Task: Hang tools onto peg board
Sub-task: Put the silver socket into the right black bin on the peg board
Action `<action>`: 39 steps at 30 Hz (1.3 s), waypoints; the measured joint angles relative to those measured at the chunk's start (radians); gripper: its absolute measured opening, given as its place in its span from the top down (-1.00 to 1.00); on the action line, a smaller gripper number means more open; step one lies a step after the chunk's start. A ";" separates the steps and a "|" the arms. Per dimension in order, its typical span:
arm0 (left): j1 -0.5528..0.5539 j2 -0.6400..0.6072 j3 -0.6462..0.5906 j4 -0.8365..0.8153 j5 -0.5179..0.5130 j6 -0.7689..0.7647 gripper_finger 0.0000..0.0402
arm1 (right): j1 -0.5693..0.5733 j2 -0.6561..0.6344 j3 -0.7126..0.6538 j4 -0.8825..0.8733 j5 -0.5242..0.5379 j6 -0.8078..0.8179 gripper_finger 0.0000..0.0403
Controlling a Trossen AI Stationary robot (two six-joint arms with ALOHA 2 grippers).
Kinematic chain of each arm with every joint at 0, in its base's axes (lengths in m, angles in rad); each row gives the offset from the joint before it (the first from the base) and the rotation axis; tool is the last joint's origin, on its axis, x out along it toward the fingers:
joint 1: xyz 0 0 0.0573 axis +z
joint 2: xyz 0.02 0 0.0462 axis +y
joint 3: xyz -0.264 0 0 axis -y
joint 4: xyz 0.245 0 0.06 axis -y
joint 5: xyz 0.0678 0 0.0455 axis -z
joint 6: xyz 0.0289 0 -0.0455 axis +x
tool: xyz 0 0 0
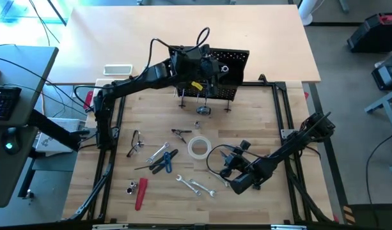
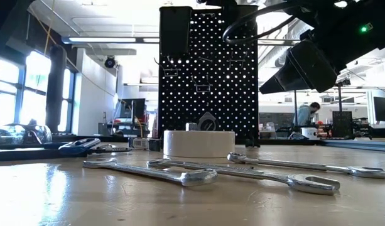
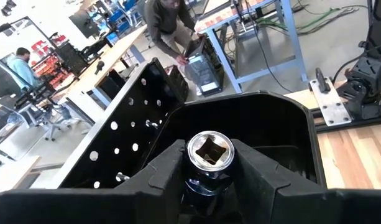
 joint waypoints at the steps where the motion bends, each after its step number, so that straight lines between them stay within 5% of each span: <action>1: 0.000 0.000 0.000 0.001 -0.003 0.001 0.45 | 0.000 0.000 0.000 0.000 0.000 0.001 0.30; 17: -0.028 0.002 -0.002 0.032 -0.122 0.068 0.11 | 0.000 0.000 0.000 0.009 -0.007 0.003 0.30; 39: -0.059 -0.015 -0.003 0.066 -0.175 0.127 0.09 | 0.007 0.000 0.000 0.011 -0.007 0.000 0.30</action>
